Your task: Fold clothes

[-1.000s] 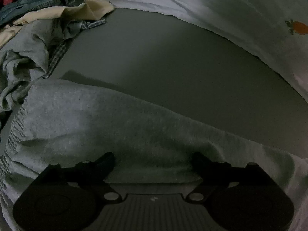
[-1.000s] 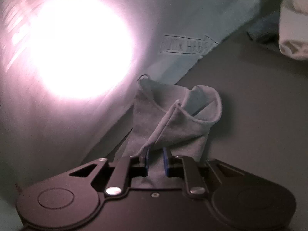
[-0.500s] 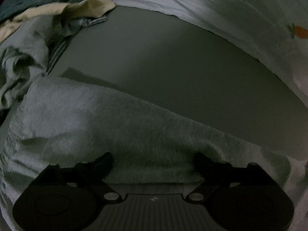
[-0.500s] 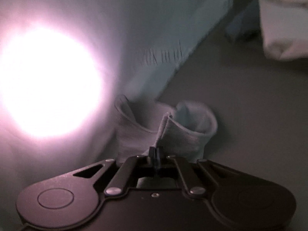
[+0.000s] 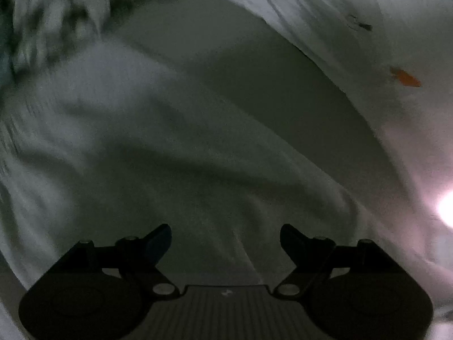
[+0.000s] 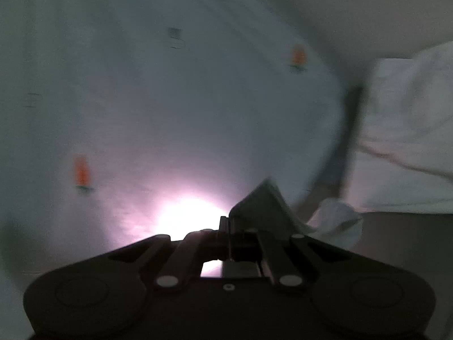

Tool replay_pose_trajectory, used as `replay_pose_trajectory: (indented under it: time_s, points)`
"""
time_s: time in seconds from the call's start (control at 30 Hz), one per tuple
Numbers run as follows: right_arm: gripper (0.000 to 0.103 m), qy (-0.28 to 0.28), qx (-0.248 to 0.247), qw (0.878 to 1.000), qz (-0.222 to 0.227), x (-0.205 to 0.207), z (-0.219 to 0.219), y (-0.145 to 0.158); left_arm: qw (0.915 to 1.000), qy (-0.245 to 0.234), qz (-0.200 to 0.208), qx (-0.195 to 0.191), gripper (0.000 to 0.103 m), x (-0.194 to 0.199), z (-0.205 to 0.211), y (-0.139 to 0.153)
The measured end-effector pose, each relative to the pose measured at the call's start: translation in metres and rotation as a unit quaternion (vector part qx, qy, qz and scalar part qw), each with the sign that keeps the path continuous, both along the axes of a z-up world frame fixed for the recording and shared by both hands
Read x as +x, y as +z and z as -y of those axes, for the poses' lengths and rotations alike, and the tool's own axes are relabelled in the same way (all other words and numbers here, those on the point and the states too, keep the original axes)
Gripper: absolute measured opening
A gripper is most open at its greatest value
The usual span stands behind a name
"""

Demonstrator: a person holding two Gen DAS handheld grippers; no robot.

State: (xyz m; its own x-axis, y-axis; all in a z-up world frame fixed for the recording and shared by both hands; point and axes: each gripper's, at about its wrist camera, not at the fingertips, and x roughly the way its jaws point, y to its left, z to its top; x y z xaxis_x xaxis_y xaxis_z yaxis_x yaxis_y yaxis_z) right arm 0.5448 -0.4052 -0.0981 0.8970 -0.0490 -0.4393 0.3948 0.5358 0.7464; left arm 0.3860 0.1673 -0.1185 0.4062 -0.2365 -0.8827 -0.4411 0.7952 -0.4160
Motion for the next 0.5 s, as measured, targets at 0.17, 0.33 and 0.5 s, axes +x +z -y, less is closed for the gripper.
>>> replay_pose_trajectory:
  time_s: [0.17,0.33,0.5]
  points:
    - [0.001,0.000,0.032,0.999,0.015,-0.018,0.008,0.005,0.9896,0.041,-0.014,-0.137,0.084,-0.039,0.003,-0.011]
    - [0.001,0.000,0.042,0.999,0.014,-0.030,0.013,-0.002,0.9492,0.110,-0.020,-0.294,0.084,-0.066,-0.003,-0.033]
    - [0.001,-0.005,0.072,0.997,0.003,-0.033,0.032,-0.012,0.9181,0.133,-0.023,-0.373,0.084,-0.076,0.008,-0.045]
